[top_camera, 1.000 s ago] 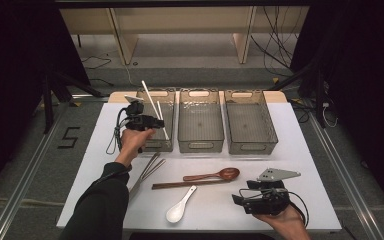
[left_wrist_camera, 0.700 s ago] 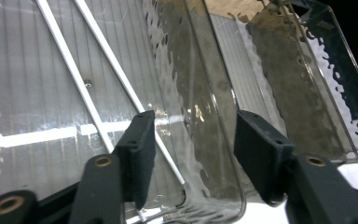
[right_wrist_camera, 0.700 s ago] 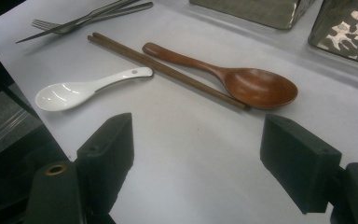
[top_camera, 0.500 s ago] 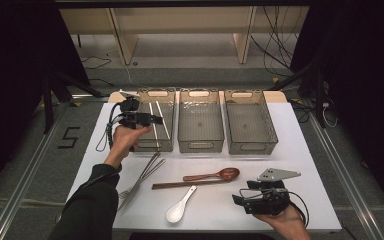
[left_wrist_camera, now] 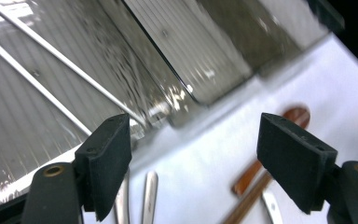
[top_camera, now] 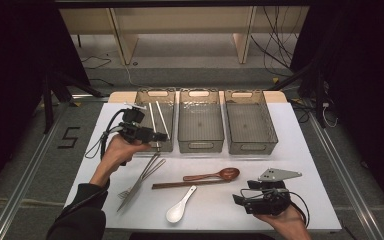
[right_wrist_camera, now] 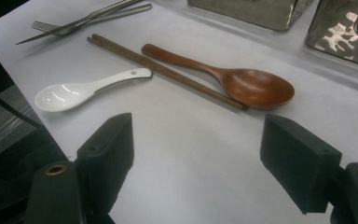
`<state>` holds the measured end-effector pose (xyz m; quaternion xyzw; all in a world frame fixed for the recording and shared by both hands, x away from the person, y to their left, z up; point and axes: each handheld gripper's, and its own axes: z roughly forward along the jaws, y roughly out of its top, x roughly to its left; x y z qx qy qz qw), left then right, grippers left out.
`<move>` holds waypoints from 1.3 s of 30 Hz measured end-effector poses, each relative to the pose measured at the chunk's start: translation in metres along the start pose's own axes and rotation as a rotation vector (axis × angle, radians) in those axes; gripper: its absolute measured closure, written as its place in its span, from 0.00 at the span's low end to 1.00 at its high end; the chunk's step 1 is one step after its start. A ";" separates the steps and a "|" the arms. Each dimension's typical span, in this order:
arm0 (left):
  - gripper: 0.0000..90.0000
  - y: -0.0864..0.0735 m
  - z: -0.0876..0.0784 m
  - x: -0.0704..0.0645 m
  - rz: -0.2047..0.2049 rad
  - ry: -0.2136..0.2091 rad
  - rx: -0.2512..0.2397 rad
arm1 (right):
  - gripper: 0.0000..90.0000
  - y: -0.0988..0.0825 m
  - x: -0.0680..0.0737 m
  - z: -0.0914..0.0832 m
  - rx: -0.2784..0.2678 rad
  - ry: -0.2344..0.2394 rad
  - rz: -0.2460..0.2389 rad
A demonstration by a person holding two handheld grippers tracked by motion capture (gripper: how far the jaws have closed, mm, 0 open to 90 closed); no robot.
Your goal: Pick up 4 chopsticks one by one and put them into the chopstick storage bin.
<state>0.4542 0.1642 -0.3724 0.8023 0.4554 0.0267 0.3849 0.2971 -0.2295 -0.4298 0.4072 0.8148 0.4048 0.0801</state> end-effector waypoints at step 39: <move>0.40 -0.078 0.048 -0.067 0.385 -0.025 0.324 | 0.29 -0.007 0.001 0.000 -0.015 -0.001 -0.003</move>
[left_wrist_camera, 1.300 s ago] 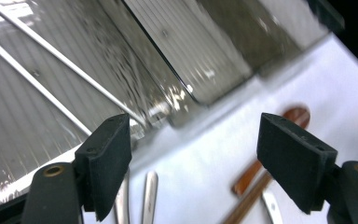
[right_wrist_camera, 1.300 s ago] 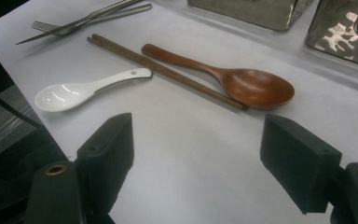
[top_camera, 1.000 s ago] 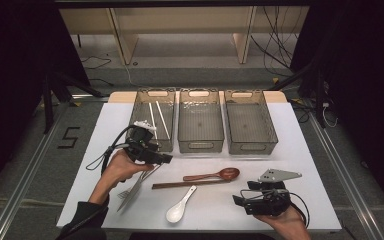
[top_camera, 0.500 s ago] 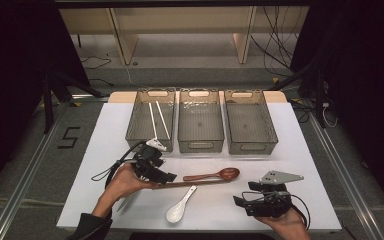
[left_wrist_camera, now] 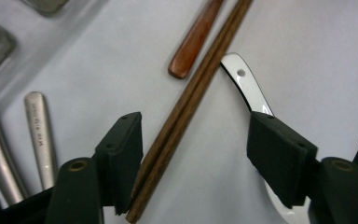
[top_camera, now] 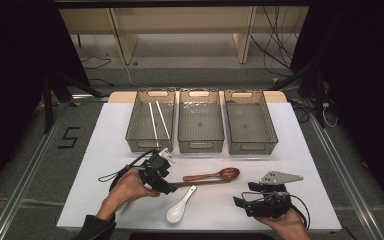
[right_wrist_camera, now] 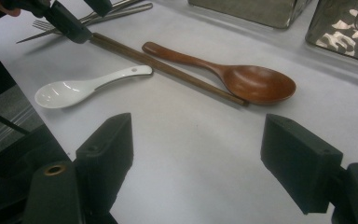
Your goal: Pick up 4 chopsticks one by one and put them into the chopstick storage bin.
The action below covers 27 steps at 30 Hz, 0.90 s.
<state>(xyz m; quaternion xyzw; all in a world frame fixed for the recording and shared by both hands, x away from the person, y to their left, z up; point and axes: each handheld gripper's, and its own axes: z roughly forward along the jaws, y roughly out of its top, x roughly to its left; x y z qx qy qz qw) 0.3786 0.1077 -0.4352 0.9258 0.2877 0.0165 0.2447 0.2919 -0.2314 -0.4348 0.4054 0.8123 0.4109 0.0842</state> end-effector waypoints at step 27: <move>0.69 -0.004 0.030 -0.003 0.089 -0.021 0.102 | 0.29 0.000 0.000 0.002 0.015 0.013 0.000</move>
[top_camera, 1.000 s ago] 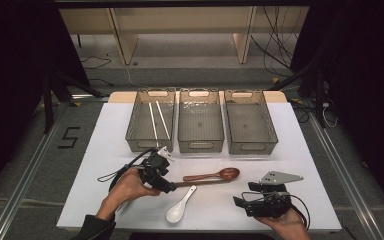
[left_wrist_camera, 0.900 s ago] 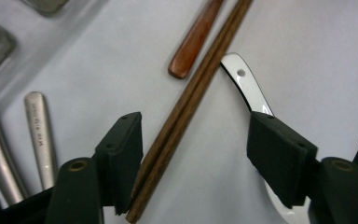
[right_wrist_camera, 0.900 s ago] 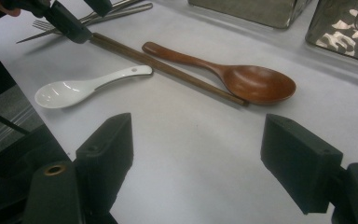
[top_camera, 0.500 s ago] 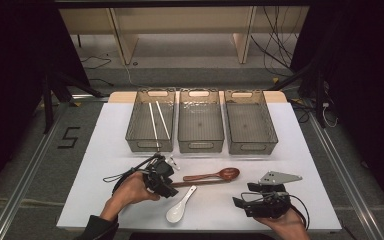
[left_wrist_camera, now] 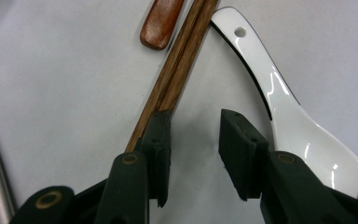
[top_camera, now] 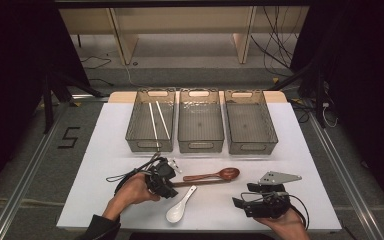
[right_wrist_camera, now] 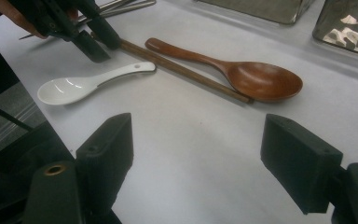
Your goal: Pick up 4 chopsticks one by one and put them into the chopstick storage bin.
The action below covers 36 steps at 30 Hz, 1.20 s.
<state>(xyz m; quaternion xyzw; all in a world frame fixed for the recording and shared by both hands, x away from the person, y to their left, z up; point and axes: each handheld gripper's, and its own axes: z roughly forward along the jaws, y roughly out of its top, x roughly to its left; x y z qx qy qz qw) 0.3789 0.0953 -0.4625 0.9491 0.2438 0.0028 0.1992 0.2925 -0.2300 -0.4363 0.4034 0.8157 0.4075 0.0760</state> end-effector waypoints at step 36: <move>0.67 0.007 -0.002 -0.004 0.102 0.091 0.001 | 0.29 0.000 0.000 0.002 0.011 0.013 -0.001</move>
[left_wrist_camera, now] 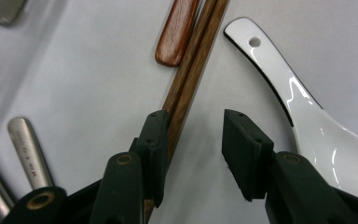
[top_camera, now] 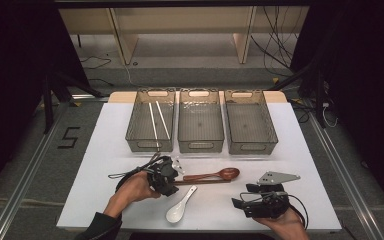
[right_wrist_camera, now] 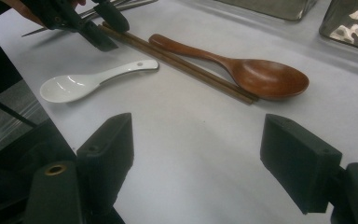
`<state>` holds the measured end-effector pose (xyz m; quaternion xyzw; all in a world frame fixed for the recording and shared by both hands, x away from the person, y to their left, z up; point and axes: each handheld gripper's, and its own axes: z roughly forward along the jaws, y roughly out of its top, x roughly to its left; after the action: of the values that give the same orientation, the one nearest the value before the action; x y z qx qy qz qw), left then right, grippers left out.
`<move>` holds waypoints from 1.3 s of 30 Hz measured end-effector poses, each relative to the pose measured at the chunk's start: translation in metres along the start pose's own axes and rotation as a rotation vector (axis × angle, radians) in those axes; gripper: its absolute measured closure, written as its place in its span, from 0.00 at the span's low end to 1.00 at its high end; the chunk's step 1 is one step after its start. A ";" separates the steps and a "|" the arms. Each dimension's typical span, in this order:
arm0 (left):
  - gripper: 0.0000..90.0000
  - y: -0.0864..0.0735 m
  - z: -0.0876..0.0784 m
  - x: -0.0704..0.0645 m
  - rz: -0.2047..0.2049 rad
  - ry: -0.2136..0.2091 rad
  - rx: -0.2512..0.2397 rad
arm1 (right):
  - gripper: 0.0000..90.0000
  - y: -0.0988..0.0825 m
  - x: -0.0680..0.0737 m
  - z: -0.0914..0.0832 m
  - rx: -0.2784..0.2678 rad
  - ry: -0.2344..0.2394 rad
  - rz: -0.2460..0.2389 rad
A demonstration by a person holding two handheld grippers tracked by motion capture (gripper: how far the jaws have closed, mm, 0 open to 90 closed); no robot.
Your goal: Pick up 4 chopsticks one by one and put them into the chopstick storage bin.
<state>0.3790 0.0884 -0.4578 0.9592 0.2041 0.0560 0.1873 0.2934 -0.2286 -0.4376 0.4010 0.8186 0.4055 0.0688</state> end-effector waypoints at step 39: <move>0.85 0.002 0.006 0.003 0.092 -0.024 0.060 | 0.30 0.001 -0.001 0.000 -0.006 0.019 0.009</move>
<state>0.3832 0.0855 -0.4623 0.9734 0.1591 0.0470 0.1583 0.2946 -0.2293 -0.4371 0.4006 0.8161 0.4121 0.0606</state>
